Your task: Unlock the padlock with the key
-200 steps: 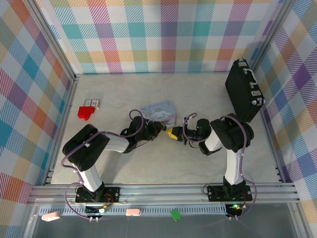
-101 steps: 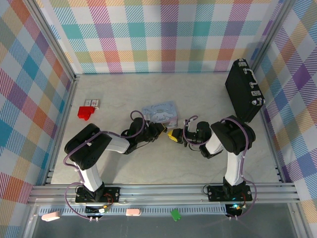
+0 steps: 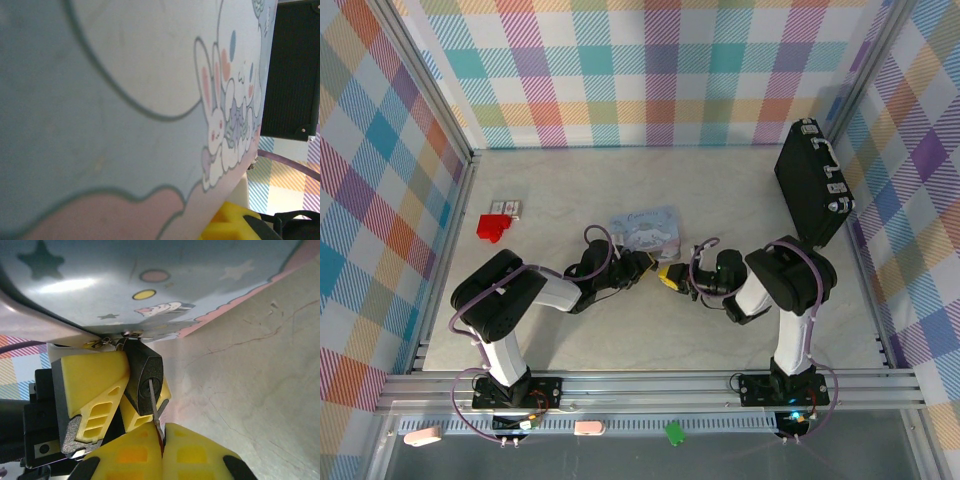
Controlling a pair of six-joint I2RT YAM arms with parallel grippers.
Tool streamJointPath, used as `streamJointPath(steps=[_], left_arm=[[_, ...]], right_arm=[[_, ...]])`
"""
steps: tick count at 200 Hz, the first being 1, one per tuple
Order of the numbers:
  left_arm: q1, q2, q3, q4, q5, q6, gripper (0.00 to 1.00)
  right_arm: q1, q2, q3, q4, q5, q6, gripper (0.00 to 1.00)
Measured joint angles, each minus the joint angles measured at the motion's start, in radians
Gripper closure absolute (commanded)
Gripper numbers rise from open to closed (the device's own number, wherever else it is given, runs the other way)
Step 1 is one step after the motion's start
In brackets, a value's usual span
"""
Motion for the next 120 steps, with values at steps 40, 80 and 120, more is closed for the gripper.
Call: streamJointPath(steps=[40, 80, 120], left_arm=[[-0.002, 0.000, -0.001, -0.002, 0.009, 0.008, 0.76], [-0.003, -0.009, 0.000, -0.034, 0.009, 0.035, 0.80], [-0.005, -0.029, 0.000, -0.077, 0.013, 0.046, 0.94]], right_arm=[[0.003, -0.002, -0.009, 0.003, 0.003, 0.000, 1.00], [0.009, -0.007, -0.012, -0.007, 0.003, -0.005, 1.00], [-0.005, -0.029, -0.014, -0.056, -0.024, -0.042, 1.00]])
